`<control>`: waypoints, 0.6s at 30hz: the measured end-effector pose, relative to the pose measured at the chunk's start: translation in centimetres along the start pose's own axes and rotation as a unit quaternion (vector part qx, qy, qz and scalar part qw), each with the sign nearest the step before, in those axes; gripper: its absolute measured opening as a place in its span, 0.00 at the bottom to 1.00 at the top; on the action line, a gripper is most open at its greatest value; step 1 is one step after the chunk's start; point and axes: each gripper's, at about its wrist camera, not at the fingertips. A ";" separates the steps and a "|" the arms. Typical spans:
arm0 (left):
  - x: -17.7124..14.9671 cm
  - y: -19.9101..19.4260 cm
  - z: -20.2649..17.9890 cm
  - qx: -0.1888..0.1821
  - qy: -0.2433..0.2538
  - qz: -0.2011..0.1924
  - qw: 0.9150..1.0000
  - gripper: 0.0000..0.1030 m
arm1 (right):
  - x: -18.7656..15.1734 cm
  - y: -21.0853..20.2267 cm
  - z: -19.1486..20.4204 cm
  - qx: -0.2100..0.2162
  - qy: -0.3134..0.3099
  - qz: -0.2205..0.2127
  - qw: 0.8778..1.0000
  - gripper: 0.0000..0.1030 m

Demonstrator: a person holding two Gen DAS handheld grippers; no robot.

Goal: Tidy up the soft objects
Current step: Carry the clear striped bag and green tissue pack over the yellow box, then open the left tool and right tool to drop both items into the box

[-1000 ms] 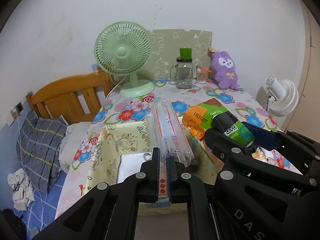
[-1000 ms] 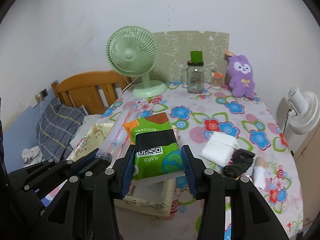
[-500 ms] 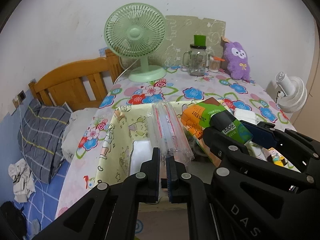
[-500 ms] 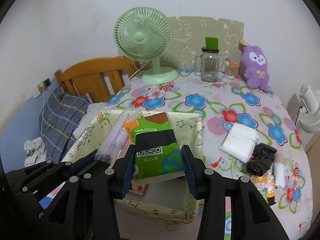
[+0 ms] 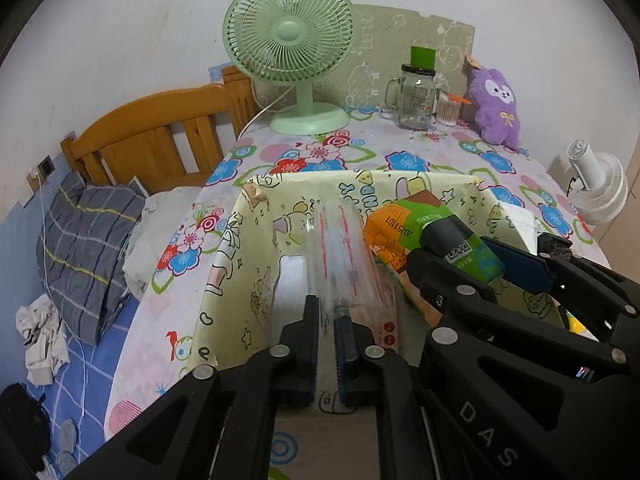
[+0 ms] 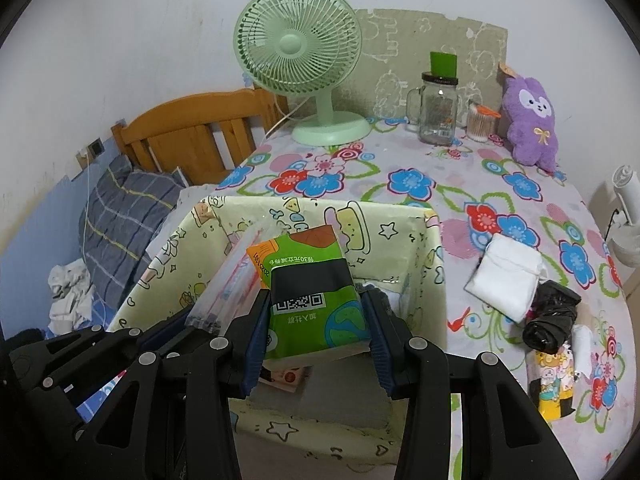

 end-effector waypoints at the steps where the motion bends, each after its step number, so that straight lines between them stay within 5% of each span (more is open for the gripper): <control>1: 0.0 0.0 0.1 0.001 -0.002 0.001 1.000 0.20 | 0.0 0.2 0.0 0.004 0.001 0.002 1.000 0.48; 9: 0.0 -0.1 0.0 -0.001 -0.002 0.001 1.000 0.38 | 0.1 0.1 -0.1 0.013 -0.001 0.003 1.000 0.54; 13: 0.0 -0.6 -0.3 -0.009 0.001 -0.004 1.000 0.39 | 0.0 -0.5 -0.4 0.005 -0.003 -0.005 1.000 0.77; 18: 0.0 -1.3 -1.0 -0.016 0.008 -0.010 1.000 0.51 | 0.0 -1.5 -0.9 -0.005 -0.002 -0.016 1.000 0.79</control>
Point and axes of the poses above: each gripper's, at about its wrist camera, not at the fingertips, and y roughly the way its jaws point, z to its left, x to its top, and after that the axes turned 14 degrees about -y, right-handed
